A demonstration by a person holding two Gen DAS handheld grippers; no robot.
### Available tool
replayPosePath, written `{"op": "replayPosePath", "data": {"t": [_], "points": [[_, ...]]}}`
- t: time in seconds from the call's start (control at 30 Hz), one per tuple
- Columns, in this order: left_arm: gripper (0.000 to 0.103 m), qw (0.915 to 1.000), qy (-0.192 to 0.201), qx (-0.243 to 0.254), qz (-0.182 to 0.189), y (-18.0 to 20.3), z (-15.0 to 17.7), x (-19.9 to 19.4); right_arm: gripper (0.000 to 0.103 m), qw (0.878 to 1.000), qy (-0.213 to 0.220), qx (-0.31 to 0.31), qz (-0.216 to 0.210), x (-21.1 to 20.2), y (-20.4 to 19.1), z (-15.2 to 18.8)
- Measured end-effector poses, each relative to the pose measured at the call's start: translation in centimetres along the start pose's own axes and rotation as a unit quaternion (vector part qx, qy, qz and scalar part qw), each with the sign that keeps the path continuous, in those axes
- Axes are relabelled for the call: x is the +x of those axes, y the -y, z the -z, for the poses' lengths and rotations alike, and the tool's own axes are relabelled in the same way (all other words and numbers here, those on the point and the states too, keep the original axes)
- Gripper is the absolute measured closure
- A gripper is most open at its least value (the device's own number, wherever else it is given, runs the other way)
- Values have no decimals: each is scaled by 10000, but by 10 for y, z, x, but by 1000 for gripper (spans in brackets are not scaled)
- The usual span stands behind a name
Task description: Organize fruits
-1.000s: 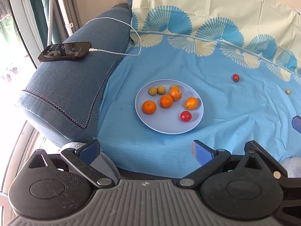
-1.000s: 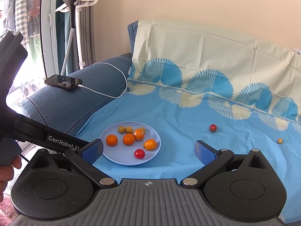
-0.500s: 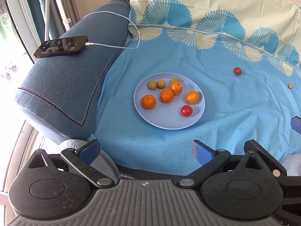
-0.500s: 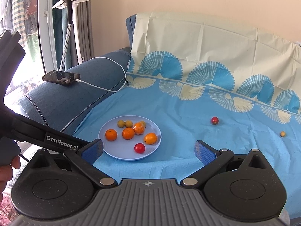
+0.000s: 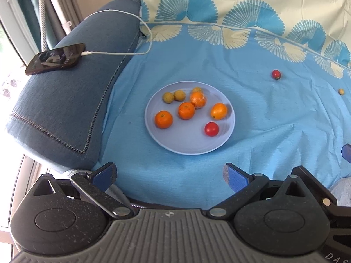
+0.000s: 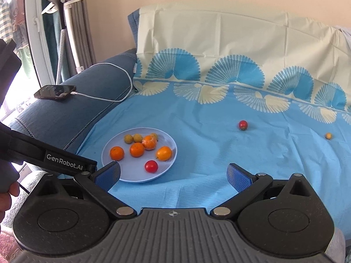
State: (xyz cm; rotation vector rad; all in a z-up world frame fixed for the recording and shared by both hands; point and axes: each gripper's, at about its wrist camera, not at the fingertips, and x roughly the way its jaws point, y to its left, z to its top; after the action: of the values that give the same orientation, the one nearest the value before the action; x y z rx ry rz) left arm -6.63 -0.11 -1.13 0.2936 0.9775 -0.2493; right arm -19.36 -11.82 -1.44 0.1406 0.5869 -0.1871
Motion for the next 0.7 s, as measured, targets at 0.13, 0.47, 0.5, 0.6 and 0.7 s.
{"op": "replayPosePath", "data": {"t": [0.13,0.47,0.5,0.6,0.7], "points": [[0,9998,-45,180,23,21,-13,9,1,9996,-63,251,130,6,19,2],[0,9975,-52,510,490,103,-73,42,1,9895,-85,1080,953,23,108,6],[0,9970,-24,529,557,114,-82,48,1,9875,-77,1136,1092,27,122,5],[0,9967,128,567,572,147,-112,72,1,9778,-13,1395,1563,39,172,0],[0,9962,395,618,473,185,-145,104,1,9653,176,1676,1995,60,233,-9]]}}
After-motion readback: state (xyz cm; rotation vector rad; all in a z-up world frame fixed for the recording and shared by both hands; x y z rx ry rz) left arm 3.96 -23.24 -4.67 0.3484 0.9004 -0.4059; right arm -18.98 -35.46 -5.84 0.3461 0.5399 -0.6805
